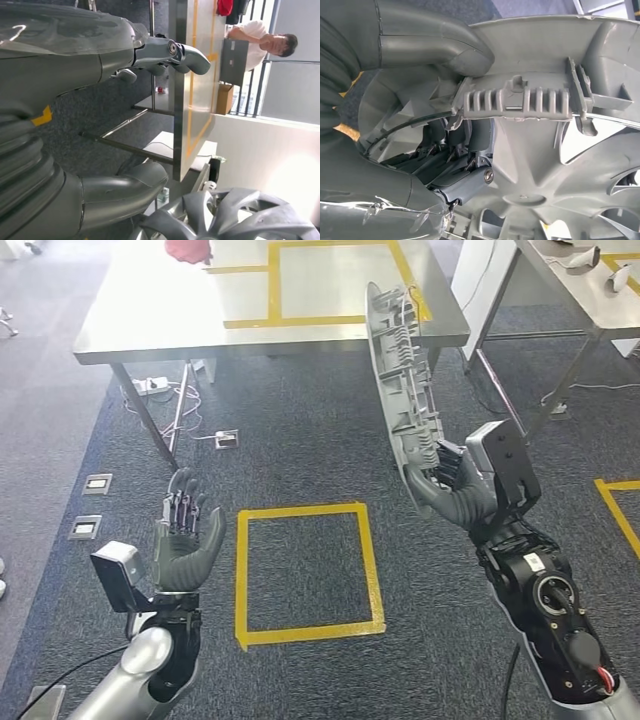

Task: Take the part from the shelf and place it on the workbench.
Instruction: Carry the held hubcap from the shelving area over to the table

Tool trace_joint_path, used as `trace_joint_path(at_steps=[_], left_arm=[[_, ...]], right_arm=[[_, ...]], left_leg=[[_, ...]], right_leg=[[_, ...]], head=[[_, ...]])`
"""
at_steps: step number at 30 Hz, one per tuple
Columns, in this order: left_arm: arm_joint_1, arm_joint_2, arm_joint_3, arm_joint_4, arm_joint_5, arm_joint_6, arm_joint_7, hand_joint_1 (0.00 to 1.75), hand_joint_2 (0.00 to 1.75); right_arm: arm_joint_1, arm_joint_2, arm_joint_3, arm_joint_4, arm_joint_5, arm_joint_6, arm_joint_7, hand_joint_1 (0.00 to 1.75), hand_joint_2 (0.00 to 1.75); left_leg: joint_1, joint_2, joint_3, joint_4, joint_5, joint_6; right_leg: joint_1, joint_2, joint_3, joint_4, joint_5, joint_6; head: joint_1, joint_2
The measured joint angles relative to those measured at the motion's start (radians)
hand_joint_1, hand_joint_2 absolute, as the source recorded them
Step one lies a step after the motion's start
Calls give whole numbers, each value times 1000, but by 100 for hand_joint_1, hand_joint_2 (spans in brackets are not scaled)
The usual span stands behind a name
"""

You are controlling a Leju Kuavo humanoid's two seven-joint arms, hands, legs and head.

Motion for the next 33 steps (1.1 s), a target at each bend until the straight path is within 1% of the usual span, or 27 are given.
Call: trace_joint_path(at_steps=[1,2,4,5,6,7,9,10,11,13,15,16,17,18,19,20,21,22,23,24,25,26,27,30,31,32,33], left_arm=[[-1,-1,0,0,0,-2,-1,0,175],[-1,-2,0,0,0,-4,-1,0,175],[-1,-4,0,0,0,-7,-2,0,175],[-1,-5,0,0,0,-8,-2,0,175],[0,-5,0,0,0,-8,-2,0,175],[0,-5,0,1,0,-9,-3,0,175],[-1,-7,0,1,0,-12,-4,0,175],[-2,-8,0,1,0,-14,-5,0,175],[-3,-9,0,1,0,-16,-6,0,175],[-4,-10,0,2,1,-19,-6,0,175],[-6,-10,0,2,1,-21,-6,0,175],[-9,-9,0,2,0,-21,-7,0,175],[-11,-9,0,2,0,-22,-8,0,175],[-12,-9,0,3,0,-23,-8,0,175],[-12,-9,0,3,1,-23,-8,0,175],[-11,-9,0,4,1,-24,-8,0,175],[-10,-9,0,5,1,-25,-8,0,175],[-9,-9,0,6,1,-25,-8,0,175],[-10,-9,0,6,1,-25,-8,0,175],[-10,-8,0,7,1,-25,-8,0,175],[-11,-8,0,7,1,-25,-8,0,175],[-12,-9,0,7,1,-26,-8,0,175],[-13,-9,0,8,1,-26,-8,0,175],[-15,-9,0,9,1,-26,-8,0,175],[-16,-10,0,9,1,-26,-9,0,175],[-17,-10,0,9,0,-26,-9,0,175],[-18,-11,0,9,0,-26,-9,0,175]], right_arm=[[0,0,0,0,0,0,0,175,175],[1,0,0,0,0,-1,0,175,175],[3,0,0,0,0,-2,0,175,175],[5,0,0,0,0,-3,0,175,175],[7,0,0,0,0,-4,0,175,175],[8,0,-1,0,0,-5,0,175,175],[9,0,-1,0,0,-6,1,175,175],[9,0,-1,0,0,-7,0,175,175],[8,0,-1,0,0,-8,0,175,175],[7,0,-3,0,0,-10,-1,175,175],[8,0,-5,0,0,-11,0,175,175],[8,0,-6,0,0,-11,0,175,175],[9,0,-6,0,0,-11,0,175,175],[9,0,-7,0,0,-12,0,175,175],[10,0,-7,0,0,-12,0,175,175],[11,0,-7,0,0,-12,0,175,175],[13,0,-7,0,0,-12,0,175,175],[14,0,-7,0,0,-12,0,175,175],[16,0,-7,0,0,-12,1,175,175],[16,0,-7,0,0,-12,1,175,175],[16,0,-7,0,0,-12,1,175,175],[16,0,-7,0,0,-12,0,175,175],[15,0,-8,-1,0,-12,0,175,175],[14,0,-8,-1,0,-12,0,175,175],[13,0,-8,-2,0,-12,0,175,175],[13,0,-8,-2,0,-11,0,175,175],[13,0,-8,-2,0,-11,0,175,175]], left_leg=[[2,0,6,-4,-1,6],[3,0,11,-6,-3,11],[0,0,17,-6,-9,19],[-1,0,20,-6,-12,21],[-2,-1,25,-5,-16,21],[-2,-2,30,-5,-20,21],[-3,-4,44,-3,-30,16],[-4,-4,47,-1,-35,13],[-6,-5,47,0,-37,9],[-7,-4,43,1,-38,2],[-8,-2,41,6,-45,-8],[-7,-1,31,28,-57,-14],[-5,0,8,74,-79,-20],[-2,1,-29,143,-106,-26],[1,1,-75,219,-132,-30],[3,2,-115,281,-146,-33],[5,2,-139,310,-142,-35],[7,2,-141,293,-116,-35],[8,3,-119,234,-73,-34],[9,4,-86,155,-29,-32],[8,4,-53,82,1,-29],[7,4,-29,31,17,-25],[5,3,-17,9,17,-20],[1,1,-6,2,6,0],[2,1,1,-1,4,6],[3,1,8,-4,2,13],[3,1,13,-5,-2,18]], right_leg=[[-1,-1,-12,29,-17,4],[-2,-2,-37,83,-44,7],[-1,-3,-110,228,-98,10],[-1,-3,-141,281,-108,11],[-1,-3,-155,296,-97,11],[-1,-3,-150,269,-68,10],[0,-3,-97,135,15,2],[3,-3,-67,71,43,-2],[5,-2,-46,26,55,-7],[9,-1,-32,-2,50,-13],[3,-1,-24,-12,48,-19],[0,-1,-18,-17,48,-24],[-4,-2,-13,-21,48,-28],[-3,-3,-11,-23,46,-31],[-3,-3,-10,-23,44,-34],[-3,-3,-9,-23,42,-35],[-4,-2,-6,-22,40,-36],[-4,-1,-1,-22,36,-35],[-5,0,5,-22,31,-33],[-5,0,12,-22,25,-29],[-3,2,17,-21,19,-24],[0,3,21,-21,14,-18],[1,4,22,-22,10,-13],[-2,3,28,-23,0,4],[-3,1,22,-5,-13,8],[-3,0,3,37,-34,10],[-2,-2,-28,101,-61,11]], head=[[3,0],[9,0],[22,0],[28,0],[33,0],[38,0],[48,0],[52,0],[56,0],[56,0],[53,0],[49,0],[44,0],[39,0],[34,0],[30,0],[27,0],[22,0],[17,0],[12,0],[6,0],[3,0],[3,0],[8,0],[11,0],[16,0],[23,0]])
